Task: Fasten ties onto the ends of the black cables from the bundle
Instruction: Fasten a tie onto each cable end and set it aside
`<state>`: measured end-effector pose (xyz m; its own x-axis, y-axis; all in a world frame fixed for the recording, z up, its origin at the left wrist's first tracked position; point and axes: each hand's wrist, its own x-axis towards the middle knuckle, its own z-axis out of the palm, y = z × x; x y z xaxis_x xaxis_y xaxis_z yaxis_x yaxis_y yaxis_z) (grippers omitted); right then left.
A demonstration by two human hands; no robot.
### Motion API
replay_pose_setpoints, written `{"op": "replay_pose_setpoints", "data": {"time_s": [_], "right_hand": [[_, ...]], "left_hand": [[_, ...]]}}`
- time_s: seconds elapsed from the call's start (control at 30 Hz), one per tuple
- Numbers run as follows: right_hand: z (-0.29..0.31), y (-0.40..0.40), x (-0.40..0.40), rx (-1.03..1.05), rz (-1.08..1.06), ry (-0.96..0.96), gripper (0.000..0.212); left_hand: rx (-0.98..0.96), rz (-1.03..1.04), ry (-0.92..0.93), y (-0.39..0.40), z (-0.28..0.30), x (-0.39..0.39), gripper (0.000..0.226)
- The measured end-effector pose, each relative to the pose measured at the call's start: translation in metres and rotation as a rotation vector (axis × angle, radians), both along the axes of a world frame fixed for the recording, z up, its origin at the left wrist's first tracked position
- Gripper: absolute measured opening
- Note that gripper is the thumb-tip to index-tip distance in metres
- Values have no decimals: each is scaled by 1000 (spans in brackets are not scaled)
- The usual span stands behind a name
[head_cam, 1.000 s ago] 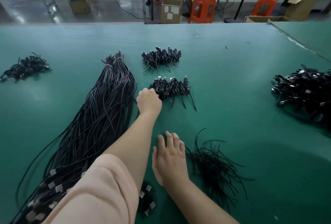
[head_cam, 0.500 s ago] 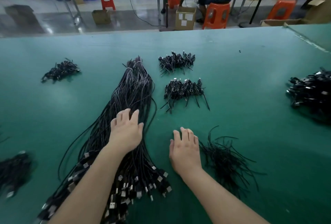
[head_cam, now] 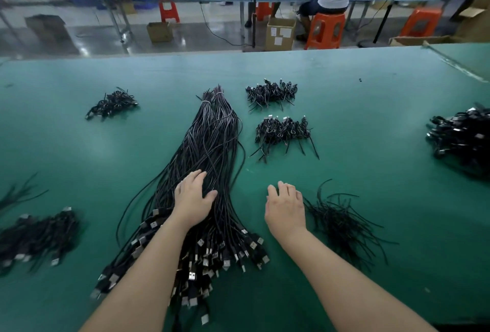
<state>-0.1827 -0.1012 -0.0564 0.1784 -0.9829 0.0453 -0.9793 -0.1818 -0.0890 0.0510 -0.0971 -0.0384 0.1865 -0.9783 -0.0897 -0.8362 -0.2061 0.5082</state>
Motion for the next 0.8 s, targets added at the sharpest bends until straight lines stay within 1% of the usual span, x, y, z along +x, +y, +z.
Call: {"op": "replay_pose_setpoints", "data": {"time_s": [0.03,0.1,0.17,0.23,0.27,0.33,0.43,0.5,0.57,0.67,0.8], "right_hand": [[6,-2,3,20,0,20,29],[21,-4,12,39,27,-10,23],[37,0,28,115,106,-167,25],[49,10,50,277,178,-355,26],[53,16,61,333,210,-387,26],[55,25,80,393,228,-340,28],[53,27,93,415,156,-251,29],[52,26,95,447,103,-265,21],[53,25,97,492,57,-331,16],[57,22,94,567,-20,-543,19],[57,17,78,634,-153,-955,18]], "left_hand": [[-1,10,31,0,2,0,60],[-12,34,108,-1,4,1,52],[-37,50,191,-2,5,4,44],[-73,64,247,-3,5,7,39],[-85,69,258,-3,5,8,38],[-98,78,271,-2,5,8,38],[-102,78,278,-2,4,8,38],[-97,75,280,-1,4,8,38],[-97,76,287,-2,3,8,38],[-101,78,280,-2,3,8,38],[-110,67,246,-2,3,8,40]]}}
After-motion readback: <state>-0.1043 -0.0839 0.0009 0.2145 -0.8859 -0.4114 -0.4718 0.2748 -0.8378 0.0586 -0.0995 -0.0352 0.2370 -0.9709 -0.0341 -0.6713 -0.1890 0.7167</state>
